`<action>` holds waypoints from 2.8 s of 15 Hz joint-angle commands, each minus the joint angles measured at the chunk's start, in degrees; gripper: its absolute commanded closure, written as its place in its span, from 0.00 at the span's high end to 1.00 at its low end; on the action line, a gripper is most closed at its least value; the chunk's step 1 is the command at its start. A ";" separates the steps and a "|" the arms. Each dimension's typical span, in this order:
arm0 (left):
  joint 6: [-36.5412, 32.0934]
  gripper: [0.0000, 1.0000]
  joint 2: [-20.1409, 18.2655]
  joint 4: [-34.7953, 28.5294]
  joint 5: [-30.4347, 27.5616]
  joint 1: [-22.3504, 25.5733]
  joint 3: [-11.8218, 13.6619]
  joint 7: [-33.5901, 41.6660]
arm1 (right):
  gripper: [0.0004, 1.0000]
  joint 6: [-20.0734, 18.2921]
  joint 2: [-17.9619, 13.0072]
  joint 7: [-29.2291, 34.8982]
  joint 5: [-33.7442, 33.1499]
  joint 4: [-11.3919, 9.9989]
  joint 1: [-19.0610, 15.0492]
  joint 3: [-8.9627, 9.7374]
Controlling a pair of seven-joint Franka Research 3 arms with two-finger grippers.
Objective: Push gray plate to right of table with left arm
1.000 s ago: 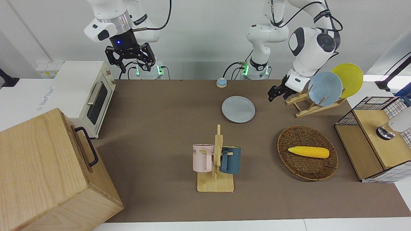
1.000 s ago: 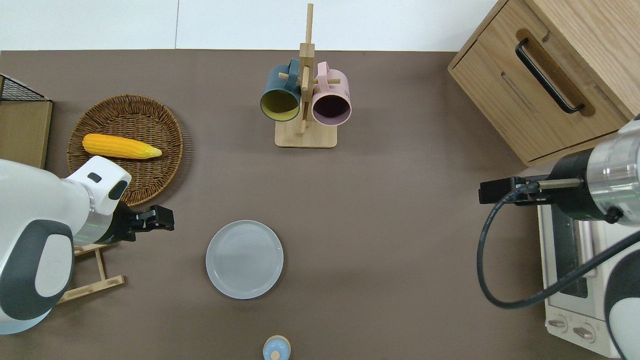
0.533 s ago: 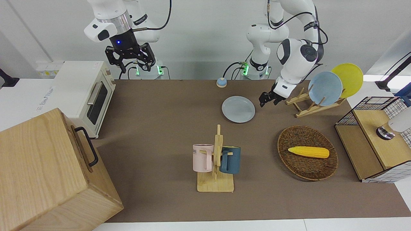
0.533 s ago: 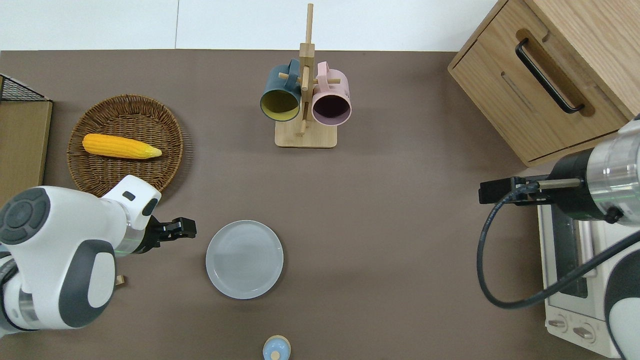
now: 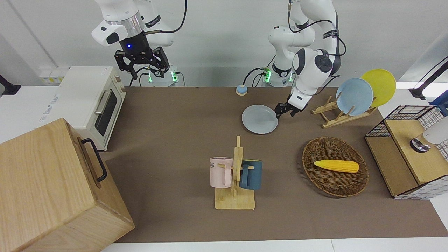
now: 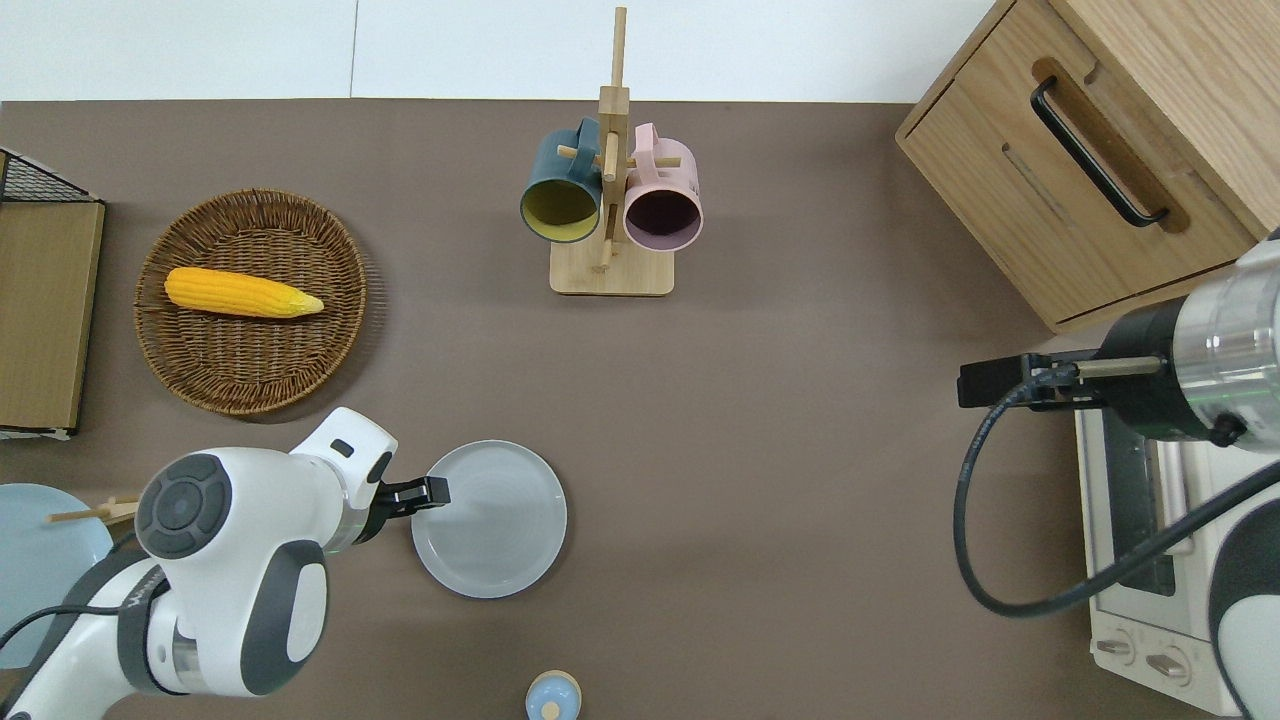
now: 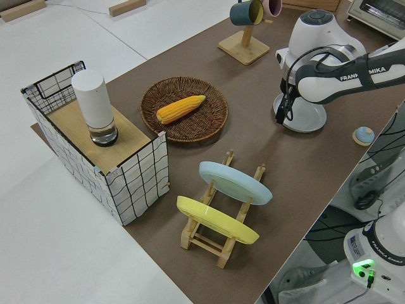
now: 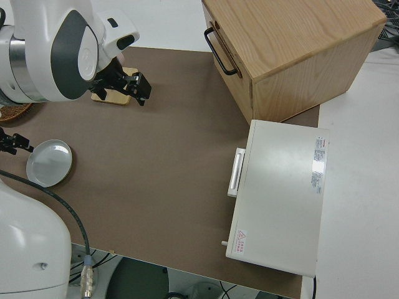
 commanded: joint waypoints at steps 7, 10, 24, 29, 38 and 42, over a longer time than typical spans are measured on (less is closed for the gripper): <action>2.81 0.73 -1.55 -4.51 -1.36 -1.52 0.26 0.33 | 1.00 -0.31 0.36 0.12 0.92 0.81 -0.37 0.23; 2.64 0.64 -1.46 -4.69 -1.36 -1.44 0.35 1.12 | 1.00 -0.31 0.36 0.12 0.92 0.81 -0.37 0.23; 2.29 0.08 -0.23 -4.69 -1.36 -0.82 0.52 3.84 | 1.00 -0.31 0.36 0.12 0.92 0.81 -0.37 0.23; 2.20 0.00 -0.23 -4.60 -1.36 -0.82 0.61 3.76 | 1.00 -0.31 0.36 0.12 0.92 0.81 -0.37 0.23; 2.20 0.00 -0.14 -4.43 -1.45 -3.01 0.35 2.09 | 1.00 -0.31 0.36 0.12 0.92 0.81 -0.37 0.23; 2.20 0.00 -0.05 -4.07 -1.45 -6.00 0.35 -1.07 | 1.00 -0.31 0.36 0.12 0.92 0.81 -0.37 0.23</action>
